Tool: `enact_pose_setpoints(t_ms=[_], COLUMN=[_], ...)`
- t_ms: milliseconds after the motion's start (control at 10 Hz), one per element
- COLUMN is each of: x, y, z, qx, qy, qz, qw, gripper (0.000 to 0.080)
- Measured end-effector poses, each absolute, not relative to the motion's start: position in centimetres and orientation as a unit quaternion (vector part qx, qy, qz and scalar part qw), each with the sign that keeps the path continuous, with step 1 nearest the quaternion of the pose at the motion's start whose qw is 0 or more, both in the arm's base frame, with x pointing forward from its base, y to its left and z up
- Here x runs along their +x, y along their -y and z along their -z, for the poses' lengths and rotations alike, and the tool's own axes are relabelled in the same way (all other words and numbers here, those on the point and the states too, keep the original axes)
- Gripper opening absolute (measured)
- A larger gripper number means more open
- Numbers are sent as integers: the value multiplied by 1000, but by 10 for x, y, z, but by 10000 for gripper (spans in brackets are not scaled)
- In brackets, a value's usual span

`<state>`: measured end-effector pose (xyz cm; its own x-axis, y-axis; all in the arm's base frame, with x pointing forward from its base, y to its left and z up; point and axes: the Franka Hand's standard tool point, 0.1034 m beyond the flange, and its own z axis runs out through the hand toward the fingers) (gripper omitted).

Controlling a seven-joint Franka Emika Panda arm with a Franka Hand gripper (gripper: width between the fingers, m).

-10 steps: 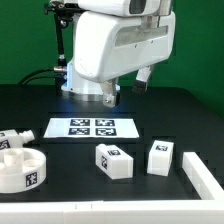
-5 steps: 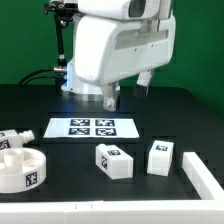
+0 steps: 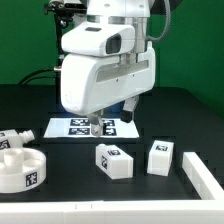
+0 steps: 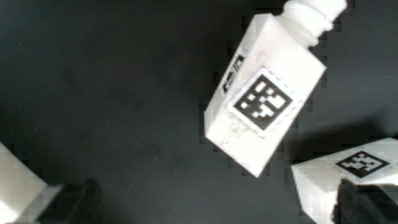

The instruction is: Assemble stool

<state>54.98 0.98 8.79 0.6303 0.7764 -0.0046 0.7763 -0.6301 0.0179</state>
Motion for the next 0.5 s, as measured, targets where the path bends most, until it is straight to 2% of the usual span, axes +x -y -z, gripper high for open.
enact_pose_setpoints(t_ms=[100, 200, 300, 400, 500], x=[549, 546, 537, 534, 533], y=[-8, -9, -11, -9, -5], z=[-86, -76, -62, -51, -44], qx=[904, 927, 943, 956, 958], qy=[-427, -375, -332, -293, -286], qz=[-1, -16, -17, -12, -9], qw=[9, 7, -1, -18, -23], gripper=[649, 649, 649, 649, 649])
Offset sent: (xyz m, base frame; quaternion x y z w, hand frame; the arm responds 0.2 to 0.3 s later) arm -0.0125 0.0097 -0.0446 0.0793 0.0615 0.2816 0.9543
